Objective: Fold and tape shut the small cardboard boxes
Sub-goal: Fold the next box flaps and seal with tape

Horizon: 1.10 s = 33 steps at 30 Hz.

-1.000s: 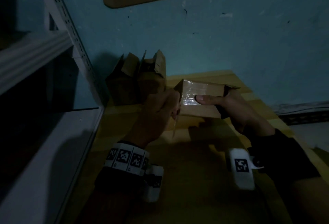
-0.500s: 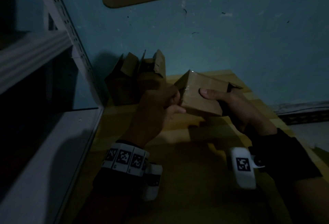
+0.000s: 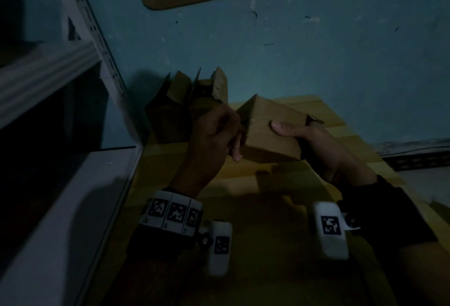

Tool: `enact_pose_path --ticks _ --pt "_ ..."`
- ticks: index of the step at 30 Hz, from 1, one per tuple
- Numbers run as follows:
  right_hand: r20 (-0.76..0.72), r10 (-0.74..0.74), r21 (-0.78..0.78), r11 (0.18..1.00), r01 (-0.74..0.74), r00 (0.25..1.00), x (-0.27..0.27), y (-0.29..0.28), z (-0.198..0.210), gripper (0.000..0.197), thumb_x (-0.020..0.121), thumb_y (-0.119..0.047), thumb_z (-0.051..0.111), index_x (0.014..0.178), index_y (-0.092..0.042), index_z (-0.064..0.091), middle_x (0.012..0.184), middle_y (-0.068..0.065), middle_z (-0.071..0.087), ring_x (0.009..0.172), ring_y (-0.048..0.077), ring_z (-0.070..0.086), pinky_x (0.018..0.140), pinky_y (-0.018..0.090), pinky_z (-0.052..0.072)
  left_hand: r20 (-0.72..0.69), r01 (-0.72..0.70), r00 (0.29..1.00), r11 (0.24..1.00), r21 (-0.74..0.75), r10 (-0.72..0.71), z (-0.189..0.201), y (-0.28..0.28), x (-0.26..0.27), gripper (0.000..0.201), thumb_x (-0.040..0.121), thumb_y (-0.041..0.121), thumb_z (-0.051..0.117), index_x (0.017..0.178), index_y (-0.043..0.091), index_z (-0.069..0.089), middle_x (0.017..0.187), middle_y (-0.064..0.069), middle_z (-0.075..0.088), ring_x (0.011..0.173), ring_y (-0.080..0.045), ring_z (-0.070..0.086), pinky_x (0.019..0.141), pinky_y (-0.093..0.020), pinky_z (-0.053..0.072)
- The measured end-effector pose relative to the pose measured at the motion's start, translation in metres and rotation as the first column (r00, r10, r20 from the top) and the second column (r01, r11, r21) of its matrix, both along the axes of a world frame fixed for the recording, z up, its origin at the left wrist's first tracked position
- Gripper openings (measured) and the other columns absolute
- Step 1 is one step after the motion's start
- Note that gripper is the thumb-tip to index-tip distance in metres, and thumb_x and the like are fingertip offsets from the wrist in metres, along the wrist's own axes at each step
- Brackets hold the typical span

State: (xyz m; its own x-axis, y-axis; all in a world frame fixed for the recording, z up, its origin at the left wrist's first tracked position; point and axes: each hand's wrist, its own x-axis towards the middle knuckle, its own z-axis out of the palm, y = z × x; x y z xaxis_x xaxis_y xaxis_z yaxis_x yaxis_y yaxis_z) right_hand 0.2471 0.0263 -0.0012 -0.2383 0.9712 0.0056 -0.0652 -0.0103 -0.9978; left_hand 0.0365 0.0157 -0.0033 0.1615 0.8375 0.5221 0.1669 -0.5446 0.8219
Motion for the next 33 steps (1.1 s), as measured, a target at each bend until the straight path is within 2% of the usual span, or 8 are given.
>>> enact_pose_path --ticks 2,5,8,11,19,24,28,33 --pt "0.025 -0.017 -0.003 1.000 0.017 1.000 -0.001 -0.001 0.001 0.047 0.079 -0.032 0.080 0.121 -0.012 0.069 0.113 0.012 0.076 0.105 0.038 0.072 0.093 0.075 0.049 -0.100 -0.011 0.995 1.000 0.023 0.013 -0.003 0.000 0.001 0.037 0.105 0.037 0.039 0.084 0.010 0.053 0.056 -0.014 0.052 0.048 -0.032 0.054 0.054 -0.043 0.053" --pt "0.081 -0.015 0.010 1.000 0.014 0.997 0.000 -0.003 0.003 0.052 0.071 -0.036 0.081 0.116 -0.012 0.072 0.109 0.012 0.077 0.102 0.039 0.073 0.093 0.074 0.048 -0.199 -0.055 0.978 0.996 0.071 0.069 -0.003 -0.004 0.002 0.054 0.088 0.064 0.053 0.085 0.010 0.055 0.060 -0.008 0.055 0.050 -0.023 0.055 0.054 -0.041 0.051" --pt "0.127 0.001 0.032 0.999 -0.005 0.992 -0.003 -0.006 0.004 0.042 0.075 -0.041 0.082 0.107 -0.014 0.078 0.107 0.013 0.078 0.101 0.041 0.073 0.095 0.074 0.048 -0.296 -0.152 0.935 0.975 0.163 0.195 -0.005 -0.003 0.002 0.042 0.079 0.054 0.071 0.077 0.017 0.050 0.063 0.000 0.051 0.054 -0.020 0.053 0.051 -0.042 0.050" --pt "0.171 -0.019 0.045 0.999 0.012 0.985 -0.006 -0.005 0.002 0.045 0.073 -0.049 0.085 0.105 -0.018 0.079 0.105 0.009 0.079 0.099 0.037 0.074 0.094 0.072 0.050 -0.329 -0.156 0.920 0.969 0.190 0.213 -0.009 -0.001 0.002 0.034 0.093 0.045 0.059 0.076 0.018 0.047 0.061 -0.001 0.046 0.052 -0.021 0.051 0.050 -0.048 0.049" --pt "0.170 0.010 0.052 0.998 -0.019 0.985 -0.003 -0.004 0.002 0.056 0.069 -0.050 0.087 0.111 -0.015 0.076 0.109 0.017 0.076 0.103 0.048 0.069 0.092 0.078 0.047 -0.281 -0.067 0.950 0.968 0.240 0.135 -0.007 -0.001 0.006 0.028 0.102 0.018 0.050 0.075 0.021 0.049 0.054 0.003 0.044 0.045 -0.013 0.046 0.044 -0.039 0.043" --pt "0.177 0.046 0.044 0.998 -0.054 0.983 0.001 -0.003 0.002 0.051 0.076 -0.040 0.083 0.118 -0.016 0.071 0.108 0.006 0.078 0.097 0.032 0.075 0.090 0.061 0.055 -0.148 0.030 0.989 0.998 0.061 -0.021 -0.007 0.000 0.002 0.028 0.102 0.015 0.049 0.075 0.023 0.052 0.055 -0.001 0.051 0.041 -0.006 0.046 0.043 -0.023 0.043" --pt "0.198 0.062 0.041 0.997 -0.071 0.978 0.004 -0.001 0.003 0.049 0.071 -0.039 0.083 0.112 -0.016 0.073 0.103 0.006 0.079 0.091 0.030 0.076 0.075 0.040 0.054 -0.040 0.147 0.988 0.986 -0.073 -0.150 -0.005 -0.001 -0.001 0.027 0.102 0.012 0.046 0.075 0.011 0.049 0.052 0.005 0.049 0.039 -0.008 0.045 0.045 -0.028 0.050" --pt "0.172 0.059 0.065 0.995 -0.071 0.983 0.006 0.001 0.003 0.051 0.072 -0.038 0.084 0.116 -0.015 0.072 0.107 0.004 0.078 0.098 0.029 0.075 0.074 0.037 0.054 0.090 0.195 0.979 0.970 -0.143 -0.183 -0.005 -0.005 0.000 0.025 0.099 0.018 0.046 0.079 0.003 0.048 0.053 -0.001 0.042 0.039 -0.011 0.043 0.047 -0.028 0.051"
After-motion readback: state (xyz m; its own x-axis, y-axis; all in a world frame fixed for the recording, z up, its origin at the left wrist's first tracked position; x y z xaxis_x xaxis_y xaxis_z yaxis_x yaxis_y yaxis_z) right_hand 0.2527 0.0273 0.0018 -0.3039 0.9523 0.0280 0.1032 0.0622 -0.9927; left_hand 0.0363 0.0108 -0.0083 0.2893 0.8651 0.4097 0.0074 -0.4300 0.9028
